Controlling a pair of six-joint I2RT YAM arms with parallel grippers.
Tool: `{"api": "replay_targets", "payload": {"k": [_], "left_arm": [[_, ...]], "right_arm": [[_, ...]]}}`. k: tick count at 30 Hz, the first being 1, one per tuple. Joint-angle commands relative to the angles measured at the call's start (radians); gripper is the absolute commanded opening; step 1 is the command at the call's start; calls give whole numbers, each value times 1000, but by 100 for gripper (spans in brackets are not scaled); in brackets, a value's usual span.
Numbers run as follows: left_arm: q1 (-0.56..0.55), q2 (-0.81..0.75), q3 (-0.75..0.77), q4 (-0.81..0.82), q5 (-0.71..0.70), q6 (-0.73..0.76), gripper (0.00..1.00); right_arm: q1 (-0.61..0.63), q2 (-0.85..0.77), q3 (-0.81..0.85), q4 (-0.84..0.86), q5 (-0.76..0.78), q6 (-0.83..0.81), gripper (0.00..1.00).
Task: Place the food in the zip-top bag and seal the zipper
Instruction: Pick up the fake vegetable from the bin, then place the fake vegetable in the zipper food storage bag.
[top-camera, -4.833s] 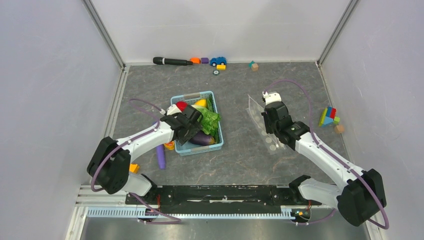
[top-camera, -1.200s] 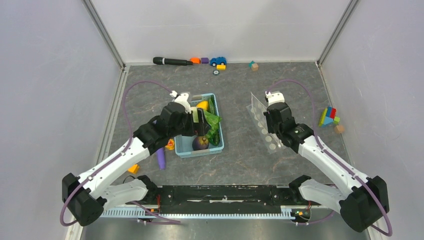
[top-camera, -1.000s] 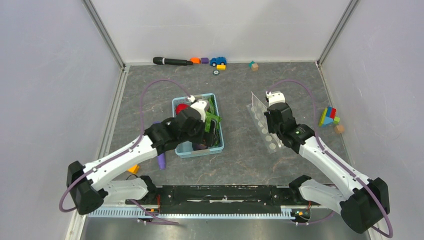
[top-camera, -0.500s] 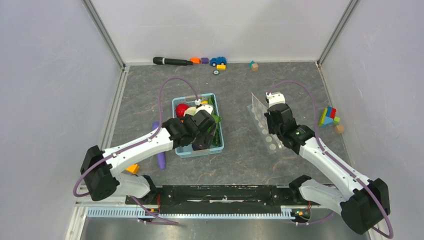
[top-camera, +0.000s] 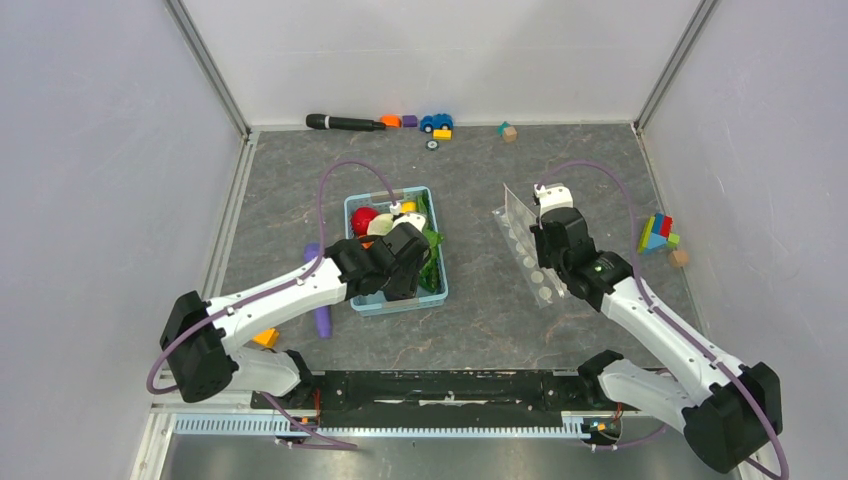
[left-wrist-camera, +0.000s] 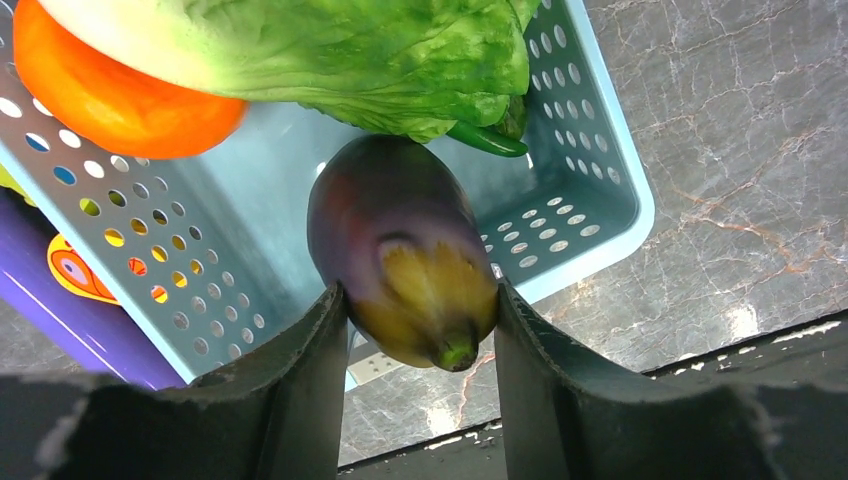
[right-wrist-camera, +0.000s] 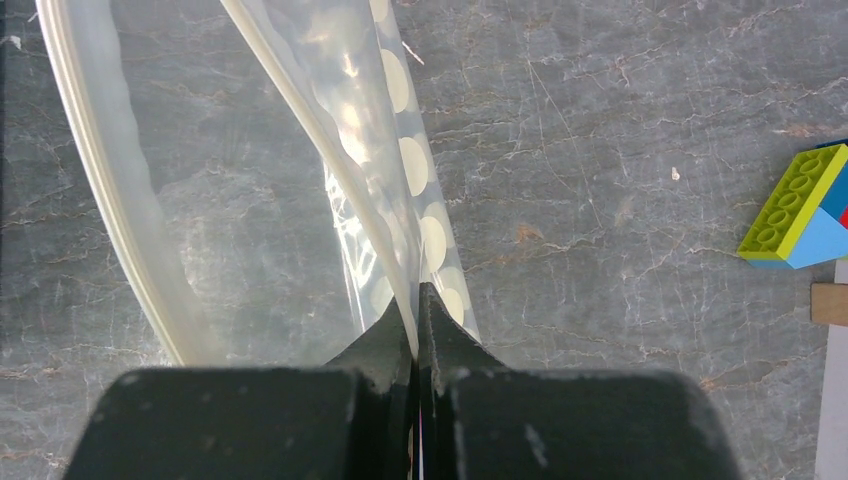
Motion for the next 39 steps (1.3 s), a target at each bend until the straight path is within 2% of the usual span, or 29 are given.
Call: {"api": "replay_targets", "payload": {"k": [1, 3, 8, 14, 20, 25, 32, 39], "left_arm": [[-5, -15, 7, -16, -20, -42, 18], [-4, -28, 24, -33, -45, -51, 2], [-5, -137, 64, -5, -59, -32, 2], [-5, -369, -15, 233, 90, 64, 2], [-5, -480, -40, 454, 212, 101, 2], [-5, -373, 3, 655, 341, 109, 2], [2, -107, 168, 725, 288, 42, 2], [28, 28, 215, 801, 413, -37, 2]], "right_arm": [[-3, -35, 4, 21, -4, -1, 0], [-4, -40, 7, 15, -7, -2, 0], [-3, -44, 11, 1, -6, -2, 0], [-3, -48, 19, -4, -11, 2, 0], [-3, -58, 23, 3, -33, 4, 0], [-3, -70, 22, 26, -94, 6, 0], [-4, -99, 17, 59, -164, 3, 0], [-3, -96, 16, 78, -205, 5, 0]]}}
